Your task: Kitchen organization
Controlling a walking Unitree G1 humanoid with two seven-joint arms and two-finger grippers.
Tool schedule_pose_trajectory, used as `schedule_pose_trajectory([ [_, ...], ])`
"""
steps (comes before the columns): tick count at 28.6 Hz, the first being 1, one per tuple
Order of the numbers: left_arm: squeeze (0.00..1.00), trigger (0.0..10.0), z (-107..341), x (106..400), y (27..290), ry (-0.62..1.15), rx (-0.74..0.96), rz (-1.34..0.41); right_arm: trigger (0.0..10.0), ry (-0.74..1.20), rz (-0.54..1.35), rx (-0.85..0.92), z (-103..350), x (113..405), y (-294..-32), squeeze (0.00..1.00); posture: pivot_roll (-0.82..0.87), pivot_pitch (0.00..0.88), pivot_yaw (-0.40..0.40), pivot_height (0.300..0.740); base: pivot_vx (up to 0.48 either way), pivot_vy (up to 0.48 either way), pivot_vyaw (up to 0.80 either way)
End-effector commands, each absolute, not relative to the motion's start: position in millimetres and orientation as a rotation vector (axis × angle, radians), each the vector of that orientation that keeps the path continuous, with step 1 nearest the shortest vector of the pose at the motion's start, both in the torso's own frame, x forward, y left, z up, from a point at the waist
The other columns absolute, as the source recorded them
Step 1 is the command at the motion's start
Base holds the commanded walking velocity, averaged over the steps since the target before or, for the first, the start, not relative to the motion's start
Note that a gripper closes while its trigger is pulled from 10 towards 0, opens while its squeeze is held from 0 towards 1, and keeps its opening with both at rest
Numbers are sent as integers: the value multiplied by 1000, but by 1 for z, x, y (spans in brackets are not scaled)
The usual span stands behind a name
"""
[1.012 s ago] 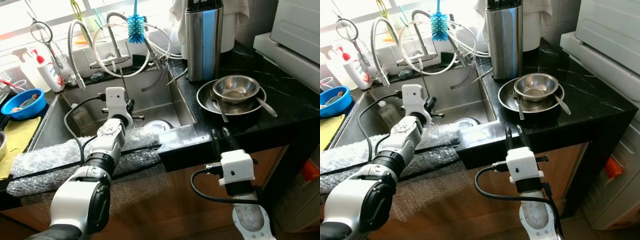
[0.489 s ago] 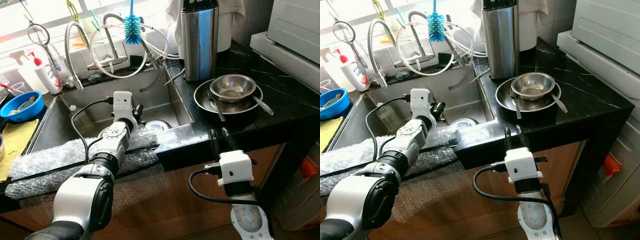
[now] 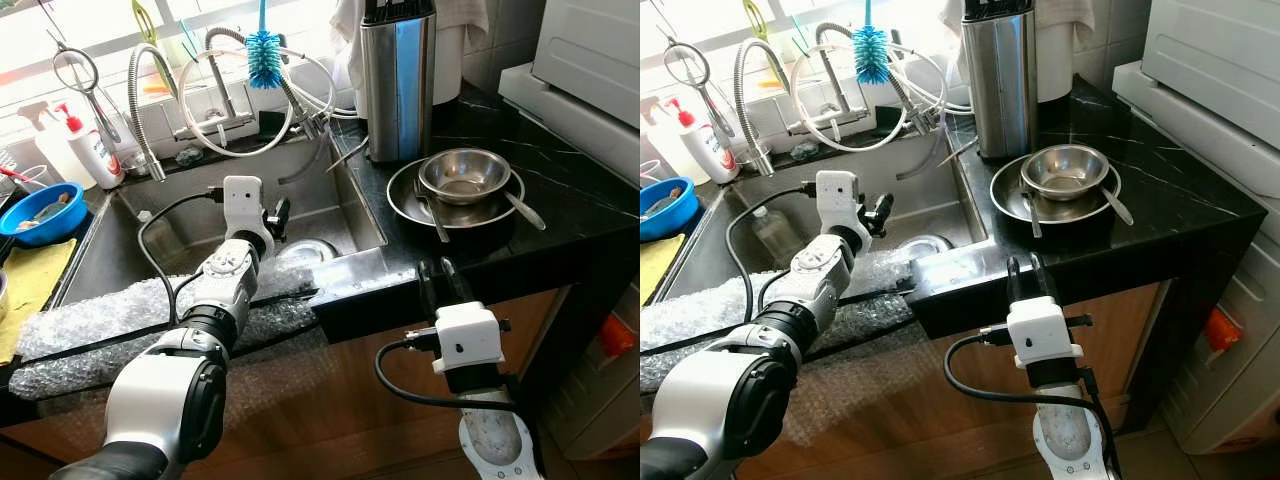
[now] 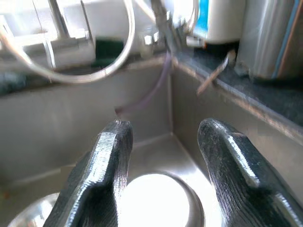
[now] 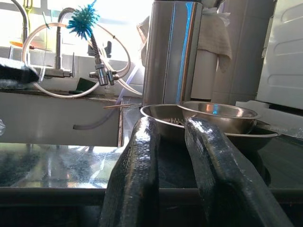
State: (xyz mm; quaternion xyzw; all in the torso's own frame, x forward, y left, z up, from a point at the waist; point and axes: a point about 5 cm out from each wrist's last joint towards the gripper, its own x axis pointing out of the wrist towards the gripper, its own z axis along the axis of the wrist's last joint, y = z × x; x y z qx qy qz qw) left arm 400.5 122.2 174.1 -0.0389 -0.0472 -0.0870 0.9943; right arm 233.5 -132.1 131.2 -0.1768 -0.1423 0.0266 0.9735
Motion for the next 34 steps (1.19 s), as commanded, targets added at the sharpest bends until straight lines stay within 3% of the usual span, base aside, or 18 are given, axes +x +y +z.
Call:
schedule_pose_trajectory([
  [1, 0, 10000, 197, 404, 143, -200, -14, -152, 10000, -283, 85, -333, 129, 232, -124, 0, -225, 0, 232, 740, 0, 0, 0],
  [6, 0, 10000, 212, 397, 191, -304, 109, -89, 10000, -267, 77, -328, 125, 229, -129, 0, -214, 0, 235, 740, 0, 0, 0],
  [7, 0, 10000, 212, 397, 191, -304, 109, -89, 10000, -267, 77, -328, 125, 229, -129, 0, -214, 0, 235, 740, 0, 0, 0],
  [10, 0, 10000, 212, 380, 235, -347, 186, -7, 10000, -252, 67, -325, 123, 226, -134, 0, -198, 0, 230, 740, 0, 0, 0],
  [13, 0, 10000, 211, 376, 242, -352, 201, 3, 10000, -249, 65, -324, 123, 226, -135, 0, -195, 0, 229, 740, 0, 0, 0],
  [15, 0, 10000, 200, 354, 270, -355, 288, 46, 10000, -244, 63, -321, 122, 226, -137, 0, -182, 0, 229, 740, 0, 0, 0],
  [24, 0, 10000, 158, 296, 295, -262, 374, 70, 10000, -241, 60, -316, 122, 222, -138, 0, -182, 0, 227, 740, 0, 0, 0],
  [29, 0, 10000, 143, 257, 285, -241, 317, 74, 10000, -228, 57, -314, 120, 219, -142, 0, -175, 0, 218, 740, 0, 0, 0],
  [34, 0, 10000, 144, 243, 272, -248, 237, 123, 10000, -232, 59, -311, 122, 219, -141, 0, -171, 0, 211, 740, 0, 0, 0],
])
